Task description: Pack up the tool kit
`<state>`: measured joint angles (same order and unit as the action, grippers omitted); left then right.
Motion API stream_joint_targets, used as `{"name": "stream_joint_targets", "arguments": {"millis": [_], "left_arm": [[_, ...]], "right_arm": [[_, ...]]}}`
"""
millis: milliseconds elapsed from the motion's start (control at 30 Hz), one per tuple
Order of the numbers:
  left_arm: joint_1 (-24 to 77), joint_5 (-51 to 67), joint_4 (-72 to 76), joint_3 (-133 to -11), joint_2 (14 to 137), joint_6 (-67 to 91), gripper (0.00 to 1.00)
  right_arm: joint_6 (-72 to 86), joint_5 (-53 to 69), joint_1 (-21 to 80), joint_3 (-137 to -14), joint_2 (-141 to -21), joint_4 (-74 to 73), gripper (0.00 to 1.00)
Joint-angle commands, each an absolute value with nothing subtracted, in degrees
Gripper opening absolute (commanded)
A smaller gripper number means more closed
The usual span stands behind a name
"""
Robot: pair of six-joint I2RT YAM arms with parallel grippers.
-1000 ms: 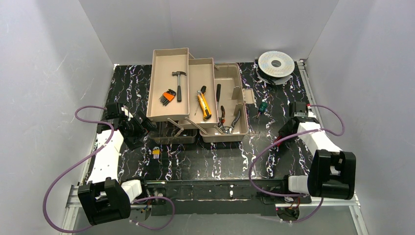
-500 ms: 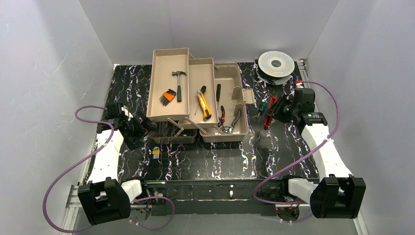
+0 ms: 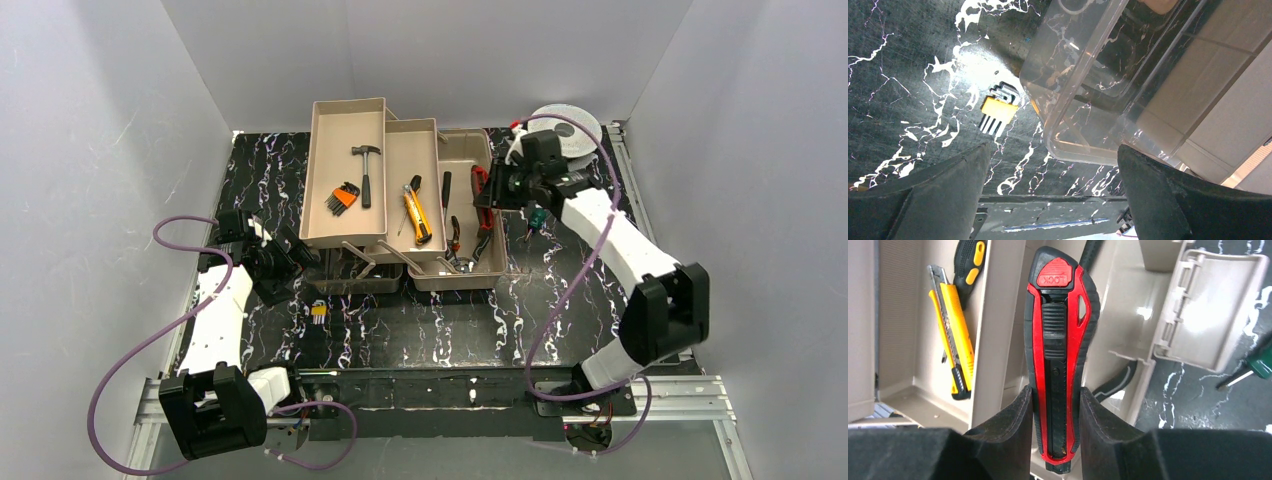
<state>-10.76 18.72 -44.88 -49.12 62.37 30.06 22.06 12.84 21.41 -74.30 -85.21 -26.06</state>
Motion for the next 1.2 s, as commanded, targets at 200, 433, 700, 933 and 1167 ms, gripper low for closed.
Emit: {"name": "stream_joint_targets", "arguments": {"millis": [200, 433, 700, 933, 1167], "left_arm": [[-10.3, 19.1, -43.9, -49.3, 61.1, 30.3, 0.99], [-10.3, 18.7, -43.8, -49.3, 61.0, 30.3, 1.00], [-10.3, 14.5, -45.2, -49.9, 60.4, 30.5, 0.99], [-11.5, -3.5, -50.9, -52.2, 57.3, 33.1, 1.00], [-14.6, -7.8, -53.6, -54.2, 57.8, 34.9, 0.99]], "right_arm": [[24.3, 9.8, 25.4, -80.9, -88.9, -22.8, 0.79], [23.1, 5.0, 25.4, -79.9, -85.9, -24.7, 0.83], [23.0, -3.7, 24.3, -75.8, -84.3, -27.2, 0.80], [23.6, -2.9, 22.8, -64.8, -81.7, -20.7, 0.78], [26.4, -1.3, 22.8, -60.2, -81.0, -15.8, 0.74]]}}
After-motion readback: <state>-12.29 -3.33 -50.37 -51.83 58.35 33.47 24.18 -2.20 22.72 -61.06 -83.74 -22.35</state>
